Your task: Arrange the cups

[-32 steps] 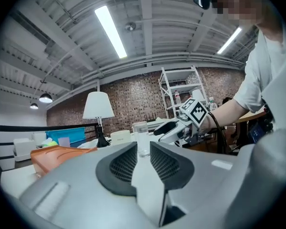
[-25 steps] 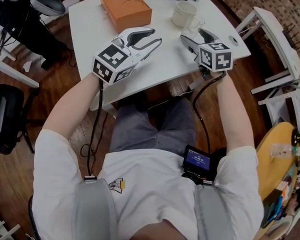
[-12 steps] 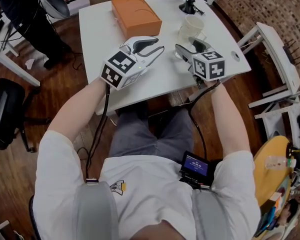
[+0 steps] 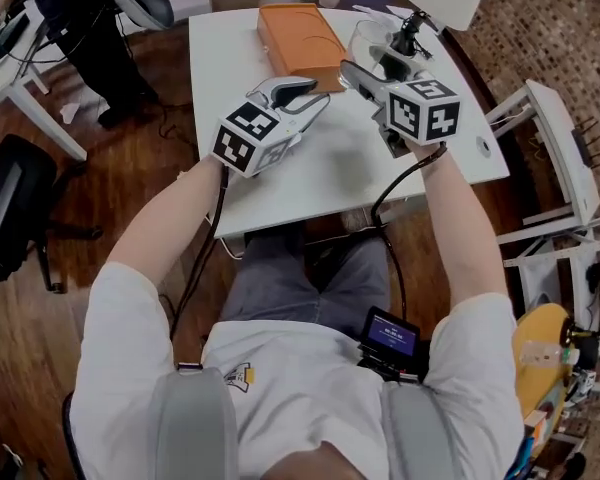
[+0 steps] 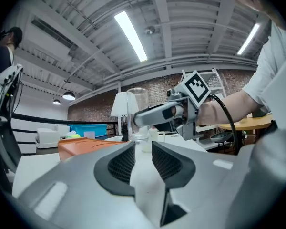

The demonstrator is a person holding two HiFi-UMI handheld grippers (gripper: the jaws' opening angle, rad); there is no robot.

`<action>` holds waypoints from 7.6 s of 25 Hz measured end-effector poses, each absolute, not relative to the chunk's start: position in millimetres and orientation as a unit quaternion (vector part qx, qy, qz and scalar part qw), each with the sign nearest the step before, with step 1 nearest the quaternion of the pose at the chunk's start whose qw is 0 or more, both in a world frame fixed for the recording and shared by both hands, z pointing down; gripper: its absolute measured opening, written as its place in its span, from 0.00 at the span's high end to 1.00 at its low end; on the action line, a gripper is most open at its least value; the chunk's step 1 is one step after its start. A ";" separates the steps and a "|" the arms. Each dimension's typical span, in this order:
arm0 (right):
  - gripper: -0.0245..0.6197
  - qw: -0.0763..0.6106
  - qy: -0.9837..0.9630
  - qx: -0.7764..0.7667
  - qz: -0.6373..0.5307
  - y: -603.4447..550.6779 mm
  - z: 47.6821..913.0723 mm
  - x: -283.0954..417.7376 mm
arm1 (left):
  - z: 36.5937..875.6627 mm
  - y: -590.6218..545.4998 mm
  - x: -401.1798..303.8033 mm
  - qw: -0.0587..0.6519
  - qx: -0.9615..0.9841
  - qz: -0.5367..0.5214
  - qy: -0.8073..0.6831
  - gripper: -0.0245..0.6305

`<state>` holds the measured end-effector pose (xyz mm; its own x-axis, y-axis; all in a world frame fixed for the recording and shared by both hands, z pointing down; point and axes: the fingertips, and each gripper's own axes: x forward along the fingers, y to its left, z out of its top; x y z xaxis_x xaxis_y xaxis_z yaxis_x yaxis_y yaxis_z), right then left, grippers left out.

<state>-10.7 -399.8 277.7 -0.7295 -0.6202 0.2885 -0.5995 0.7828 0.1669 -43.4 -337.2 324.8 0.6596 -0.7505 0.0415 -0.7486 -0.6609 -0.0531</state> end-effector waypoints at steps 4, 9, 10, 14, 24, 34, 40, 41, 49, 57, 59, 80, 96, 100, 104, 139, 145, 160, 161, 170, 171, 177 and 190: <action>0.54 0.161 -0.932 0.321 -0.042 -424.2 263.3 -39.5 | 324.5 -344.9 -52.6 0.000 -0.907 -0.008 0.422 0.80; 0.54 0.154 -0.935 0.319 -0.027 -464.8 263.6 -65.4 | 321.0 -345.7 -62.5 -0.009 -0.902 0.019 0.431 0.83; 0.54 0.153 -0.935 0.318 -0.023 -473.8 263.4 -70.1 | 319.1 -344.4 -63.5 -0.006 -0.902 0.022 0.431 0.84; 0.54 0.163 -0.931 0.327 -0.006 -507.9 267.4 -84.9 | 314.0 -337.7 -64.9 0.007 -0.905 0.025 0.425 0.86; 0.54 0.195 -0.914 0.356 0.002 -572.0 283.8 -127.7 | 310.1 -326.6 -71.5 0.015 -0.910 0.037 0.413 0.88; 0.54 0.205 -0.906 0.368 0.043 -584.7 303.1 -123.8 | 308.9 -324.2 -75.8 0.017 -0.910 0.039 0.411 0.89; 0.55 0.221 -0.902 0.368 0.040 -584.2 306.7 -122.3 | 310.2 -324.3 -80.3 0.014 -0.909 0.036 0.414 0.89; 0.55 0.222 -0.902 0.368 0.040 -584.0 307.1 -122.5 | 310.6 -324.2 -80.8 0.014 -0.909 0.036 0.415 0.89; 0.54 0.222 -0.902 0.369 0.042 -584.2 308.0 -122.3 | 311.7 -325.2 -80.7 0.013 -0.909 0.035 0.416 0.89; 0.52 0.209 -0.906 0.358 0.089 -584.0 314.9 -121.4 | 312.4 -325.5 -80.6 0.013 -0.908 0.035 0.418 0.90; 0.48 0.207 -0.905 0.359 0.092 -581.2 314.3 -116.2 | 312.2 -324.5 -81.5 0.012 -0.907 0.037 0.418 0.90; 0.75 0.173 -0.931 0.306 0.096 -352.2 333.1 63.1 | 346.3 -293.1 -46.4 -0.063 -0.915 -0.046 0.395 0.95; 0.92 0.139 -0.916 0.371 0.073 -305.4 374.0 114.6 | 351.3 -272.2 -10.7 -0.074 -0.925 -0.062 0.366 0.96; 0.93 0.133 -0.915 0.376 0.067 -306.1 372.6 115.2 | 350.5 -272.9 -10.7 -0.072 -0.926 -0.062 0.366 0.96; 0.93 0.129 -0.913 0.382 0.063 -304.9 374.7 115.9 | 353.1 -271.4 -11.4 -0.072 -0.926 -0.060 0.366 0.96; 0.93 0.120 -0.909 0.394 0.067 -305.3 371.0 118.9 | 350.5 -269.1 -10.5 -0.073 -0.927 -0.058 0.363 0.96; 0.90 0.137 -0.898 0.413 0.067 -332.0 361.9 139.1 | 351.1 -269.6 -9.9 -0.076 -0.928 -0.058 0.360 0.96; 0.37 0.242 -0.873 0.423 0.025 -435.7 360.1 185.0 | 349.9 -276.8 22.4 -0.068 -0.938 -0.057 0.336 0.96; 0.32 0.249 -0.874 0.416 0.026 -443.1 361.7 181.5 | 350.5 -277.2 22.6 -0.068 -0.938 -0.057 0.336 0.96; 0.13 0.286 -0.891 0.350 0.034 -490.5 373.8 150.4 | 351.9 -277.5 24.2 -0.069 -0.937 -0.056 0.337 0.96; 0.13 0.292 -0.891 0.346 0.035 -493.4 377.1 148.8 | 352.0 -277.4 24.3 -0.068 -0.937 -0.056 0.337 0.96; 0.31 0.276 -0.895 0.350 0.019 -501.7 382.5 149.4 | 351.6 -276.5 23.1 -0.066 -0.938 -0.056 0.336 0.96; 0.32 0.286 -0.955 0.052 -0.051 -368.7 380.8 75.3 | 348.5 -286.4 8.2 -0.060 -0.927 -0.046 0.366 0.90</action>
